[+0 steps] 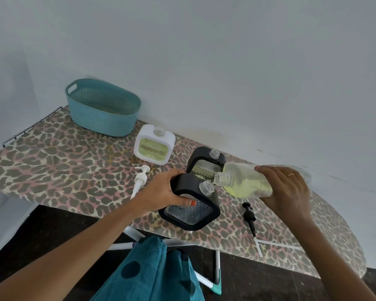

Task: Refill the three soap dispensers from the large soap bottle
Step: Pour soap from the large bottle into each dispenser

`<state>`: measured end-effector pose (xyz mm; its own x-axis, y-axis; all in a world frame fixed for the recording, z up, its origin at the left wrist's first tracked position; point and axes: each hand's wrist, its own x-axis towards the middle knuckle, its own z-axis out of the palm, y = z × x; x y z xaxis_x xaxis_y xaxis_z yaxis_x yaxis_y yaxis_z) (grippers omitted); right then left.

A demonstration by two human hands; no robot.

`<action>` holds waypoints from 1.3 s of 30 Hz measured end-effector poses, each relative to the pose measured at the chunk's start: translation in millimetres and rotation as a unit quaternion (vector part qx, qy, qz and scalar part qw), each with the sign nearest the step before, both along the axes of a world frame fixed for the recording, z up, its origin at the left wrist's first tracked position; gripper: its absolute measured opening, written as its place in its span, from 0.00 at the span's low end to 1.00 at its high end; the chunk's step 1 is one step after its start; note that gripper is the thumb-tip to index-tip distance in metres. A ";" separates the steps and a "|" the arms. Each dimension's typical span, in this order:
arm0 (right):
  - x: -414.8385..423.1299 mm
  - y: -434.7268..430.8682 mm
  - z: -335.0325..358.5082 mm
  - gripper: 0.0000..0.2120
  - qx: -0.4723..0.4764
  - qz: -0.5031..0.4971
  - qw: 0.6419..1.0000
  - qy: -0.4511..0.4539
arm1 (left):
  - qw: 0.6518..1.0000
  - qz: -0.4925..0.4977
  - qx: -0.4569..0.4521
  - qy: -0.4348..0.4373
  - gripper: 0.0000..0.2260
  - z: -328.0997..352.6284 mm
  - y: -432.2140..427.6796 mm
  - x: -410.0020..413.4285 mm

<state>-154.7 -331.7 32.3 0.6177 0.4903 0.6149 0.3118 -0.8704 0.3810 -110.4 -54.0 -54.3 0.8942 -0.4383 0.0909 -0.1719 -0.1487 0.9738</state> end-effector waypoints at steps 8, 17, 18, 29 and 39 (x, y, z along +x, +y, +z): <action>-3.0 -1.6 0.5 0.22 -0.007 -0.009 1.000 -0.004 | 1.000 0.007 -0.008 -0.002 0.22 1.3 -3.7 0.3; -5.1 -2.3 -1.6 0.21 -0.013 -0.009 1.000 0.005 | 1.000 0.002 -0.004 -0.001 0.21 1.9 -7.2 -1.0; -5.1 -2.6 -1.5 0.19 -0.013 -0.008 1.000 0.006 | 1.000 0.002 -0.003 -0.002 0.21 2.2 -7.3 -0.8; -6.4 -4.5 -0.5 0.26 -0.019 -0.009 1.000 0.017 | 1.000 0.002 0.006 -0.006 0.20 4.4 -8.1 -1.3; -8.4 -5.1 -0.2 0.30 -0.019 -0.013 1.000 0.015 | 1.000 0.001 0.015 -0.006 0.20 6.3 -10.6 -3.2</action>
<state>-163.0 -336.8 32.1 0.6487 0.4966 0.5768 0.3004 -0.8634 0.4054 -113.6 -64.6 -48.0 0.8938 -0.4399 0.0875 -0.1825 -0.1785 0.9669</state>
